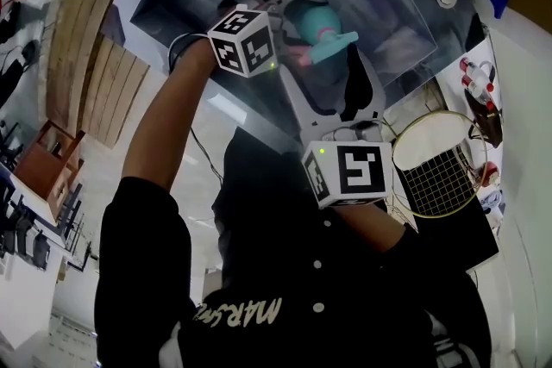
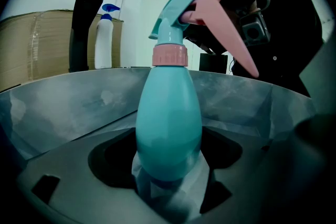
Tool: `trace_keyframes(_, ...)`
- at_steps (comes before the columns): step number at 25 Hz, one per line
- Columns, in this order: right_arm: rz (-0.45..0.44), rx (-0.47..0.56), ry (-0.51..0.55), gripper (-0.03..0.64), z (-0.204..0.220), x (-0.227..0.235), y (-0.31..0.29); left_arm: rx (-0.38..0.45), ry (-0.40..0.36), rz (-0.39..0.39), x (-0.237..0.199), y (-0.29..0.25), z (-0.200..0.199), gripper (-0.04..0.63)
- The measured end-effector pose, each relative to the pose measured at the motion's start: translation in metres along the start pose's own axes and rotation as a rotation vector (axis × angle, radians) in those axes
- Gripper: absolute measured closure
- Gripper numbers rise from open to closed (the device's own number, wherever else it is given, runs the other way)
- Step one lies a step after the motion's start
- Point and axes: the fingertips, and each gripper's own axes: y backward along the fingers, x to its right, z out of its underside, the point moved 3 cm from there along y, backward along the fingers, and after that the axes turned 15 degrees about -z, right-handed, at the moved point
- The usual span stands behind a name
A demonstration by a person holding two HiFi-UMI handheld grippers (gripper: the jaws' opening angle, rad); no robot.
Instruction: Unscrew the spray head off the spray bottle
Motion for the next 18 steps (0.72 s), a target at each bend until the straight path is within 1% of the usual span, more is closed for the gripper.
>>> trace_keyframes(5,0.063,0.082,-0.199,0.215,-0.008,0.003,-0.001,-0.002,-0.019,-0.006,0.000,0.000,-0.001,0.214)
trace_keyframes(8,0.089,0.101,-0.334,0.221,-0.011,0.009,0.003,-0.007,-0.023,-0.012,0.001,0.001,-0.001,0.213)
trace_keyframes(9,0.099,0.098,-0.366,0.244,-0.011,0.012,0.004,-0.009,-0.024,-0.012,0.001,0.001,-0.001,0.213)
trace_keyframes(10,0.107,0.093,-0.388,0.289,-0.011,0.015,0.006,-0.010,-0.025,-0.011,0.001,0.001,-0.001,0.213)
trace_keyframes(14,0.100,0.058,-0.399,0.296,-0.012,0.018,0.006,-0.013,-0.031,-0.010,0.000,0.001,0.000,0.213)
trace_keyframes(16,0.087,0.035,-0.379,0.302,-0.013,0.017,0.006,-0.014,-0.035,-0.010,0.001,0.001,0.000,0.213)
trace_keyframes(18,0.063,0.001,-0.339,0.319,-0.013,0.016,0.005,-0.014,-0.041,-0.005,0.001,0.001,0.000,0.213)
